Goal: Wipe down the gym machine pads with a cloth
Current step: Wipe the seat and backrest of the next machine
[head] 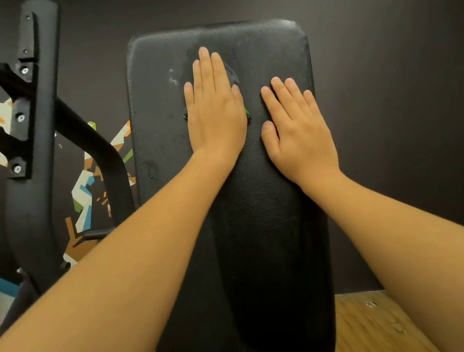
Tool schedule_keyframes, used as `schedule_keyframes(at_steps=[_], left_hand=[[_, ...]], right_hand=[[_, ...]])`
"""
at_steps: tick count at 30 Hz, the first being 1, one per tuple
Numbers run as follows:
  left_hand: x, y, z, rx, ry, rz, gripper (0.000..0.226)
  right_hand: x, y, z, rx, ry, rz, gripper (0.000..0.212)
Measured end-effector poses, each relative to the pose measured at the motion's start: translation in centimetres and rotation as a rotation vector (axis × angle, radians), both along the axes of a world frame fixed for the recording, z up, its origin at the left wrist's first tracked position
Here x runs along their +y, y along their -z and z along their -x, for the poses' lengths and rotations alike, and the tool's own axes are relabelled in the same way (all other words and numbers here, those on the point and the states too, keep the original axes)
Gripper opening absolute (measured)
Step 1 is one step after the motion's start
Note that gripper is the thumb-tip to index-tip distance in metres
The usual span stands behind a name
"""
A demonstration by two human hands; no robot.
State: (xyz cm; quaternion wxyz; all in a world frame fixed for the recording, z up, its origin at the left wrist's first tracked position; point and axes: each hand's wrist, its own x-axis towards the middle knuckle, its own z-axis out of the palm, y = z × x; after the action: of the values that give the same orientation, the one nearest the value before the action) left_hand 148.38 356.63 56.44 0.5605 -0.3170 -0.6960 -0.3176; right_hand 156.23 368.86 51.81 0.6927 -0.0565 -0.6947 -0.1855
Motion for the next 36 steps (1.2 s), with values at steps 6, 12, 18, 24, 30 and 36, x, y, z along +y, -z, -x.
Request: schedule_keyframes(at_steps=[6, 12, 18, 24, 30, 36], left_hand=[[-0.9, 1.8, 0.2, 0.003, 0.005, 0.054, 0.059], [-0.1, 0.5, 0.1, -0.002, -0.038, 0.006, 0.06], [-0.9, 4.2, 0.4, 0.034, -0.051, 0.063, 0.06], [-0.3, 3.1, 0.2, 0.017, -0.054, 0.01, 0.06], [-0.4, 7.4, -0.3, 0.006, -0.091, 0.042, 0.061], [-0.3, 4.8, -0.4, -0.017, -0.063, 0.036, 0.061]], right_hand=[[0.0, 0.0, 0.0, -0.004, 0.005, -0.004, 0.055], [0.0, 0.0, 0.0, -0.003, 0.005, -0.002, 0.055], [0.0, 0.0, 0.0, -0.012, 0.011, -0.002, 0.055], [0.1, 0.0, 0.0, -0.006, 0.005, -0.01, 0.055], [0.0, 0.0, -0.1, -0.014, 0.015, -0.003, 0.055], [0.1, -0.1, 0.0, 0.007, -0.001, -0.014, 0.055]])
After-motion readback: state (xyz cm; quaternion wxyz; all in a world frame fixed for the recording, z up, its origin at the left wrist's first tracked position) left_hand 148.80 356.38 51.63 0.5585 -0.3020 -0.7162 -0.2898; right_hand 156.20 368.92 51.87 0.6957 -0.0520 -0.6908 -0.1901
